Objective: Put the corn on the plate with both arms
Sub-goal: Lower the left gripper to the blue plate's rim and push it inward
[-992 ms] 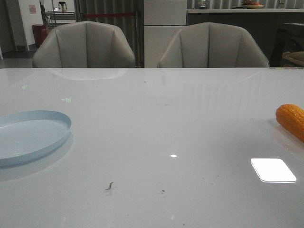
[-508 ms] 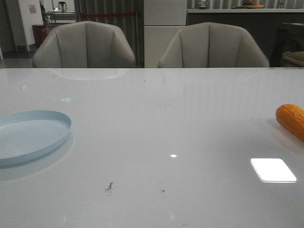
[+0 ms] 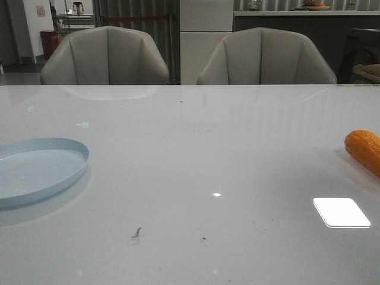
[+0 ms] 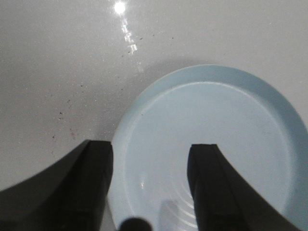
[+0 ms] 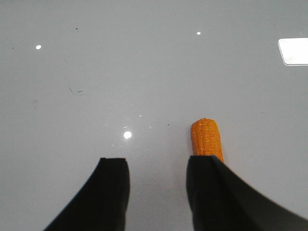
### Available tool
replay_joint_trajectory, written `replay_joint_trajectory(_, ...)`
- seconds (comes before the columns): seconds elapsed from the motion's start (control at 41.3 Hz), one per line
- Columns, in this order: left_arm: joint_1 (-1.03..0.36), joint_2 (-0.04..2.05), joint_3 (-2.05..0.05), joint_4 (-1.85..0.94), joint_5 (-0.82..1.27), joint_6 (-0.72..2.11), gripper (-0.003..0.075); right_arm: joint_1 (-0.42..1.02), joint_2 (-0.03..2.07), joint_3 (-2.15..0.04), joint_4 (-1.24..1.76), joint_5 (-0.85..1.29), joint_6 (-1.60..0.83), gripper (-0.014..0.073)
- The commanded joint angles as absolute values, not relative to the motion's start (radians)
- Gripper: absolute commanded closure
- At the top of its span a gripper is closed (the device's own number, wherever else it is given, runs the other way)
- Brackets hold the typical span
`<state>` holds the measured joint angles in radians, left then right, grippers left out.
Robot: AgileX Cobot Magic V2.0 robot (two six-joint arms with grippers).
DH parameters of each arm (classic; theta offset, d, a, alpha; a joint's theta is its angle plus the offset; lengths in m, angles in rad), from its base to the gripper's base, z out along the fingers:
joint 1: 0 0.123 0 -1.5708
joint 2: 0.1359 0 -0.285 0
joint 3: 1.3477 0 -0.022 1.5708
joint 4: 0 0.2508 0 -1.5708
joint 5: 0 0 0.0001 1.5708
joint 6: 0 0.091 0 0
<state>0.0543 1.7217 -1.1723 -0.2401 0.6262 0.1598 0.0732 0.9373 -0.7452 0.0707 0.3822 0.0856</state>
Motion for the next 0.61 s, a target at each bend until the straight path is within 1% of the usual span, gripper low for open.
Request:
replay_joint_trajectory(0.0,0.056,1.741,-1.233,-0.2,0.597,0.15,0.0299,0.075,0.932,-0.779,0.074,0.317,0.088,0.0186)
replay_joint_trajectory(0.218,0.056,1.831,-1.26,-0.167,0.603,0.15,0.0299,0.075,0.932,-0.779,0.074,0.343,0.088,0.0186)
replay_joint_trajectory(0.508,0.056,1.893,-1.26,-0.167,0.624,0.15,0.03,0.075,0.932,-0.779,0.074,0.352,0.088,0.0186)
replay_joint_trajectory(0.581,0.056,1.895,-1.26,-0.167,0.634,0.15,0.0316,0.075,0.932,-0.779,0.074,0.352,0.088,0.0186)
